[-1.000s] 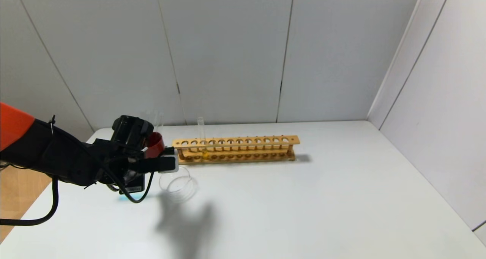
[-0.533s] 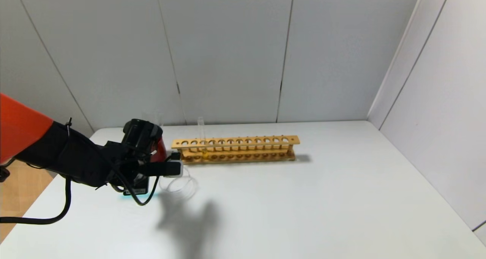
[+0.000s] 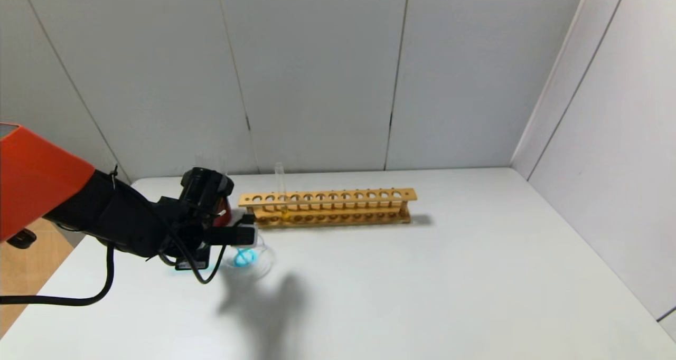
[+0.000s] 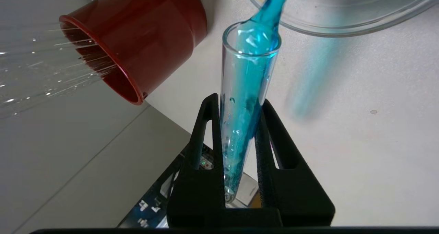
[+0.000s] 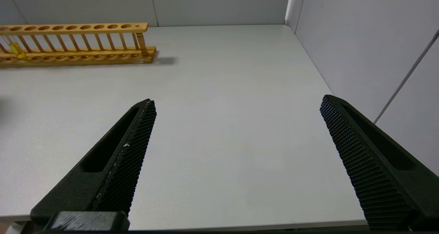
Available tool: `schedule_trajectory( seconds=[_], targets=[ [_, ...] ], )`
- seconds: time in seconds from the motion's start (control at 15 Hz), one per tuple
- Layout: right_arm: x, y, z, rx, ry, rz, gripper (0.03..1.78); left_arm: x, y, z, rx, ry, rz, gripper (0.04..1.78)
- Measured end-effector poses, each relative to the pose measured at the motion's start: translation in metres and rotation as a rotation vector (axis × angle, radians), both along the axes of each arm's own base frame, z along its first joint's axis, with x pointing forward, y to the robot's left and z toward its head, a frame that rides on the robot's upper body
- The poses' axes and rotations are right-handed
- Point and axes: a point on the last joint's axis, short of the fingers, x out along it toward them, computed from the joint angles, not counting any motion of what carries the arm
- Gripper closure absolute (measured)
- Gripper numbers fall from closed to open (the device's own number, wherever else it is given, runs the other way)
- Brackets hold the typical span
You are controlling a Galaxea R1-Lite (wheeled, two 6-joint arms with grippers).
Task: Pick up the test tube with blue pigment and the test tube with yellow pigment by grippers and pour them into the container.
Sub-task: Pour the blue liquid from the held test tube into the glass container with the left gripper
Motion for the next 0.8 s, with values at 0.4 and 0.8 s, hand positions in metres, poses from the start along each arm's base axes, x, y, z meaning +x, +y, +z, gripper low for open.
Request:
schedule_trajectory(
  seconds=[0.4,0.8],
  targets=[
    [0.0,0.0,0.0,0.0,0.0,0.0,0.06,-0.0005,-0.0088,-0.005,0.02,0.014,-0.026,1.51],
    [0.0,0.0,0.0,0.0,0.0,0.0,0.06,0.0002,-0.0101,-0.001,0.12,0.01,-0.039,1.51]
  ],
)
